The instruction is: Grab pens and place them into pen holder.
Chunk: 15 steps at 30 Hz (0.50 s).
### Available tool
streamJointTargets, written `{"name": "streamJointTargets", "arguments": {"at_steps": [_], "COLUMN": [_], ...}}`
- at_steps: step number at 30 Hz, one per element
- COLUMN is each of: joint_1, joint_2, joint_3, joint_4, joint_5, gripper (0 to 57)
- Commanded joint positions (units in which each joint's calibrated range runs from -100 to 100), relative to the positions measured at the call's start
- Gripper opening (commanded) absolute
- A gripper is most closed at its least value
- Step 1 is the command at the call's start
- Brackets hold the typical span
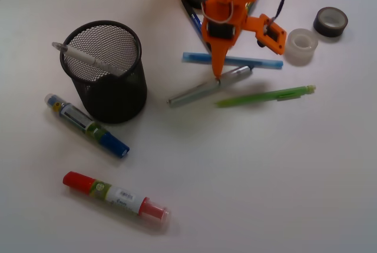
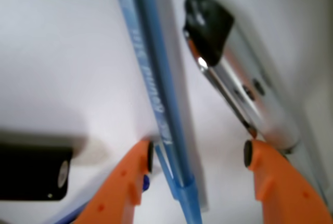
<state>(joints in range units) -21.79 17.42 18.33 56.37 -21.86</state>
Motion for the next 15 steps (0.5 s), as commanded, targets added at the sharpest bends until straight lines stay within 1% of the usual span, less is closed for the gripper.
{"name": "streamJointTargets", "arguments": {"at_steps": [1,3,4,11,15], "joint_1": [0.07,0.07,0.07,1.27,1.34], "joint_2": [6.25,7.44,7.61,6.34,-2.67], "joint_3": [-7.82,-9.27,-9.36,-9.81,-9.81], "joint_4": [3.82,4.61,4.70,4.70,4.70], "joint_5": [0.29,0.29,0.29,1.42,1.42], "gripper": [12.8,3.8,0.7,0.5,0.5]}}
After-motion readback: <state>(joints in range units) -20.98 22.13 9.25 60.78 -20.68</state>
